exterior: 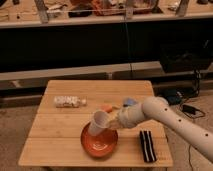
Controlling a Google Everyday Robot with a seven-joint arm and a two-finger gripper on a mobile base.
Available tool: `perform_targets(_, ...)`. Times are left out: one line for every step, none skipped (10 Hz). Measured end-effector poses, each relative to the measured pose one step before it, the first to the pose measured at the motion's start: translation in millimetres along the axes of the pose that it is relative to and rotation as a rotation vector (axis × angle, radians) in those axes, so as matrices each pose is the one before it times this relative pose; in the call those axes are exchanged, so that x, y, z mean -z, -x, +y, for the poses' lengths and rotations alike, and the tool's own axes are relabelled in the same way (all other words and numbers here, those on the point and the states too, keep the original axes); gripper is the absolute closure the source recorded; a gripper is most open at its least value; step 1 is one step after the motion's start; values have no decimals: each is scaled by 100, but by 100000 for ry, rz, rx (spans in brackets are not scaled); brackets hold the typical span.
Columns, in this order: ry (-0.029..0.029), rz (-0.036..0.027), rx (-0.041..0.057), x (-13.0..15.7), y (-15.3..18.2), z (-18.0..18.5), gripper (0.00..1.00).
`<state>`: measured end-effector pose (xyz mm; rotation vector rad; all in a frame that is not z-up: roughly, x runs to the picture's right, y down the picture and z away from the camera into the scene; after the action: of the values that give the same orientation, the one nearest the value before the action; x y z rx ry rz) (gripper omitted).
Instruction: Place the ceramic cup in the ceramic bowl
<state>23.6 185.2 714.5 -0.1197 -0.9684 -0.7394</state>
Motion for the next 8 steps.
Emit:
perform_targets(30,-615,-229,-45,26,25,99)
perform_targets(86,-428,-133,-35,16,19,99)
perform_targets(35,-233,-65,-7,13,-3,99)
perform_targets(-20,-426,-184,-49,16,26,99)
perform_targets(85,-484,-172,-45,16,46,99)
perform_targets(14,-496,-170,-66,18,32,99)
perform_targets(-13,-361,-132,-31,21,27,99)
perform_targets(41,-430,-182,-40,35,44,99)
